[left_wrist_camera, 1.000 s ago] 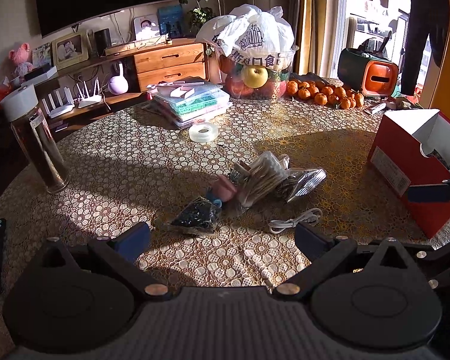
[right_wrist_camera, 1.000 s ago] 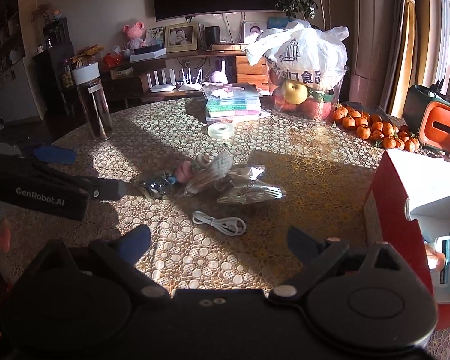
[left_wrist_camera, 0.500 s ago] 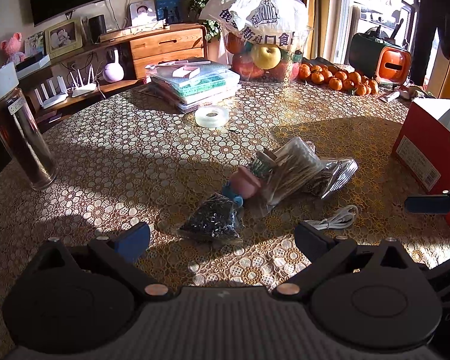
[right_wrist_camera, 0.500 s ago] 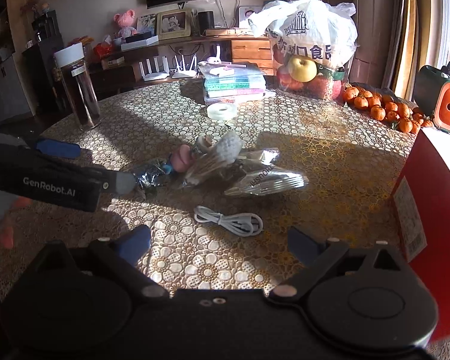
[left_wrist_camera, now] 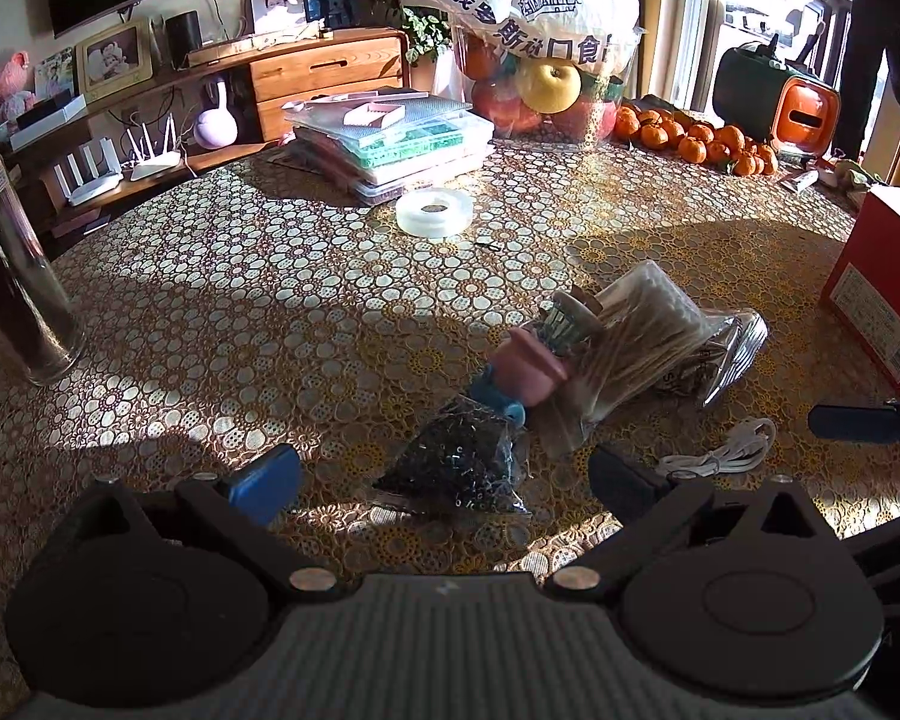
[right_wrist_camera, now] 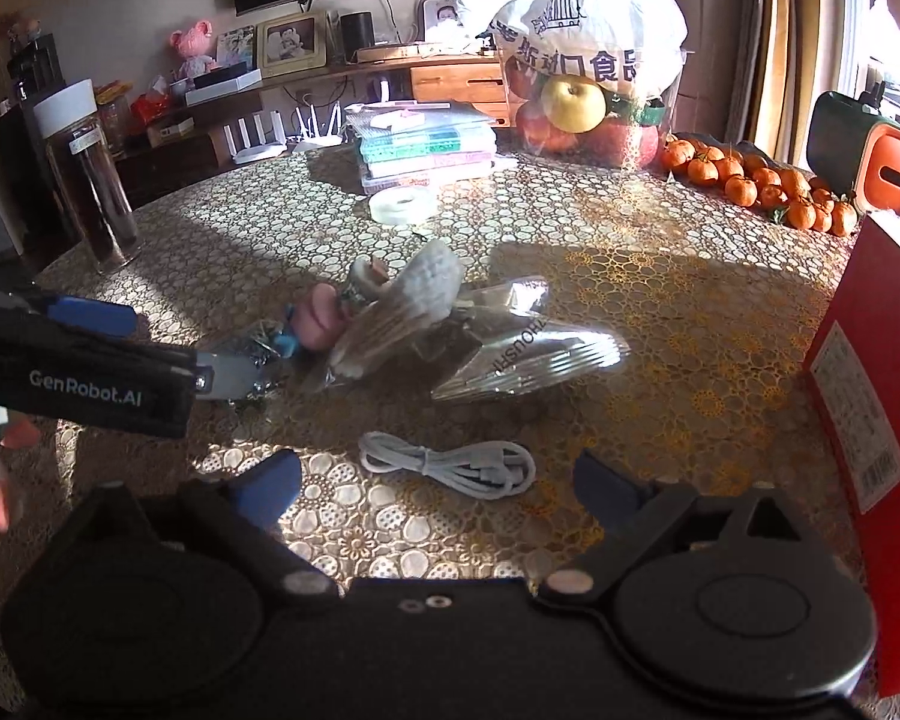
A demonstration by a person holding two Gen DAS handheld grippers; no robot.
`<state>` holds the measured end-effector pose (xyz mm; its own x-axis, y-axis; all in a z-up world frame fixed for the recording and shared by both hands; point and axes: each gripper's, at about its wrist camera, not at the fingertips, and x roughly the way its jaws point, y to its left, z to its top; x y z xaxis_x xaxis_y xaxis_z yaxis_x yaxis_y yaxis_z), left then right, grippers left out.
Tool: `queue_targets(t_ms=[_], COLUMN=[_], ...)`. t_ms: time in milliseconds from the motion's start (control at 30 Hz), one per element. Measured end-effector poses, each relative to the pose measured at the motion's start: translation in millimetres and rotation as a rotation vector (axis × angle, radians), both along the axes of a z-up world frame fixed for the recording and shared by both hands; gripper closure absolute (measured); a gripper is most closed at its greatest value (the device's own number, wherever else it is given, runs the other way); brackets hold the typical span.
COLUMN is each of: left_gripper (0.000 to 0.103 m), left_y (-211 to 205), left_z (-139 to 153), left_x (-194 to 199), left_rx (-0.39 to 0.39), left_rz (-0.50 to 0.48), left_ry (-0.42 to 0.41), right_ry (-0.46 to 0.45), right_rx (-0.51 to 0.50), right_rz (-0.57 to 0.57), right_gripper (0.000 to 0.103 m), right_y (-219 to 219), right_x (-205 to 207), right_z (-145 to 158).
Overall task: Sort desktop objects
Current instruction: 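Grasp the black mesh bag with the left gripper while the right grasps the white cable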
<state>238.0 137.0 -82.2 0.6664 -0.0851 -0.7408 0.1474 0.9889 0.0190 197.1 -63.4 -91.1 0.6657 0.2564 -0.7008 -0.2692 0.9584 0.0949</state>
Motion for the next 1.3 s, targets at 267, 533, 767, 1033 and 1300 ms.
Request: queue_targets(t_ms=[267,533,767,1033,1300], left_gripper=[0.000,0.000,0.001,0.004,0.018], left_y=[3,4,5,5,3], left_z=[-13,-24,-34,-36,-33], left_x=[10,20,27,26,24], left_rx=[0.009,0.004,-0.013,-0.022,-0.016], left_rz=[-0.013,-0.026,-0.023,-0.016,-0.009], left_ry=[0.010,0.016,0.037,0.038,0.025], right_ry=[0.027,0.036,0.016,-0.001,-0.016], right_rx=[0.014,0.002,-0.036,-0.073,-0.088], right_rz=[-0.114,-0.148,-0.155,-0.159,-0.165], right_gripper=[0.008,0.009,0.012,0.020,0.042], right_y=[6,13,18,21,20], right_x=[11,14,14,12,11], right_z=[-12,-18,-20,-21,-19])
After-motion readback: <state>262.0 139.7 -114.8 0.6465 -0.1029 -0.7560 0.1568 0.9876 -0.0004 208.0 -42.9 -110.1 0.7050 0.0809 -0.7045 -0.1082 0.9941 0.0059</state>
